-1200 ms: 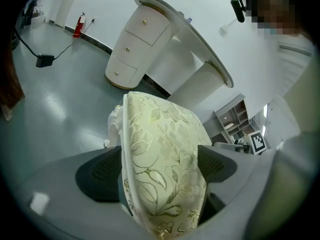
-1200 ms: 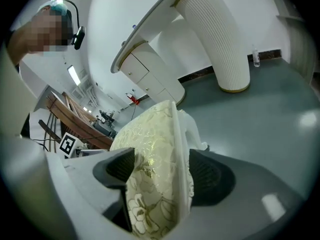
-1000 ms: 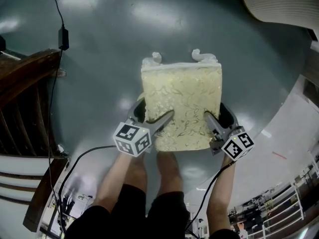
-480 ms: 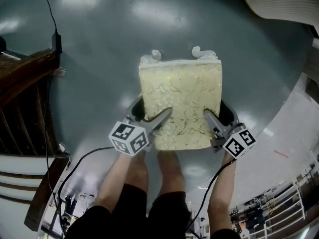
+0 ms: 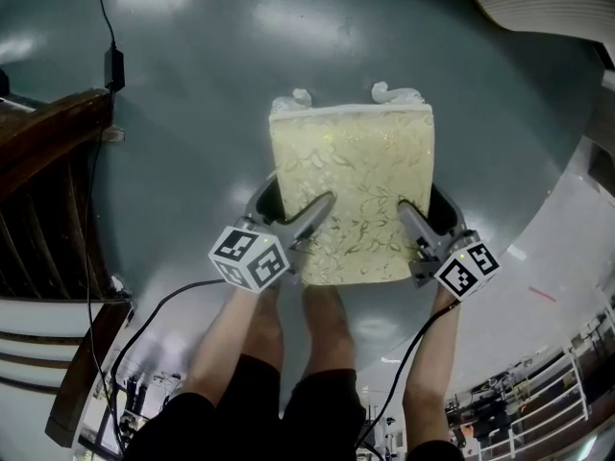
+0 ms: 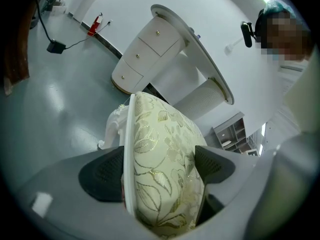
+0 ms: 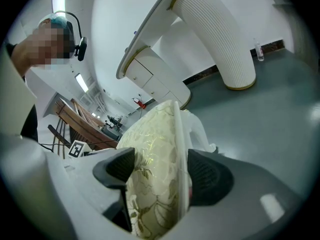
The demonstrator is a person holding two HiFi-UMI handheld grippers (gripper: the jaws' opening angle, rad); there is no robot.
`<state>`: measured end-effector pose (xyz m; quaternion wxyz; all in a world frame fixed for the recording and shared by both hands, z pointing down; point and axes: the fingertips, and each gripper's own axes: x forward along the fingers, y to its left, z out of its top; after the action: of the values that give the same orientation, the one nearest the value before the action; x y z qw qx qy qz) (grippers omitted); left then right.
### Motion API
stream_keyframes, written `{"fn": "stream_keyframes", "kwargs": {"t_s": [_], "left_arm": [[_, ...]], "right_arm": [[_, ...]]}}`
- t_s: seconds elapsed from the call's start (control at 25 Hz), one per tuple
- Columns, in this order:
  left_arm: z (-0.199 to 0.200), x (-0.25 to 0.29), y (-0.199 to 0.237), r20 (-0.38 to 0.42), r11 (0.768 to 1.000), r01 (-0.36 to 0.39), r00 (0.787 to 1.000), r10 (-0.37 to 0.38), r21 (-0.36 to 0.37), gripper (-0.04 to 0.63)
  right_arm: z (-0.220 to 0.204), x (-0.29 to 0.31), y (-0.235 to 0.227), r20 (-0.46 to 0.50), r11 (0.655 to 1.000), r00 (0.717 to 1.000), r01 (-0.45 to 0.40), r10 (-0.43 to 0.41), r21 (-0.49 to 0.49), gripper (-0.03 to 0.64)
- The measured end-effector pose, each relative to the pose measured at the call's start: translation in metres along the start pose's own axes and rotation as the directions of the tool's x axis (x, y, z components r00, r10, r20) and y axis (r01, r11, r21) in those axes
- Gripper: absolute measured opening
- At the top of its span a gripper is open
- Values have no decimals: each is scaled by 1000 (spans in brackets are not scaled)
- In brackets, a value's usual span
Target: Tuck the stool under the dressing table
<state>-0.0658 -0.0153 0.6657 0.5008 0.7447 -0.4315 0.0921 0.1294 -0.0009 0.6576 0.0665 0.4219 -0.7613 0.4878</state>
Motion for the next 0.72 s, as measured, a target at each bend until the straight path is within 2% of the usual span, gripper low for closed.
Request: {"fn": "stream_keyframes", "kwargs": {"t_s": [0.32,0.48,0.72], "left_arm": [[-2,1,1,-23,1000,2,1000,-2,8,454],[1,5,-1,-47,999,11,999,-9,43,453],[27,3,-12,-60,997,37,998,-33,69,453]], "right_arm": [[-2,0,-1,5,1000,1000,-18,18,11,331],[-5,0,-3,1,999,1000,-23,23,44,331],[14,-6,12,58,998,998,-4,1,61,331]]}}
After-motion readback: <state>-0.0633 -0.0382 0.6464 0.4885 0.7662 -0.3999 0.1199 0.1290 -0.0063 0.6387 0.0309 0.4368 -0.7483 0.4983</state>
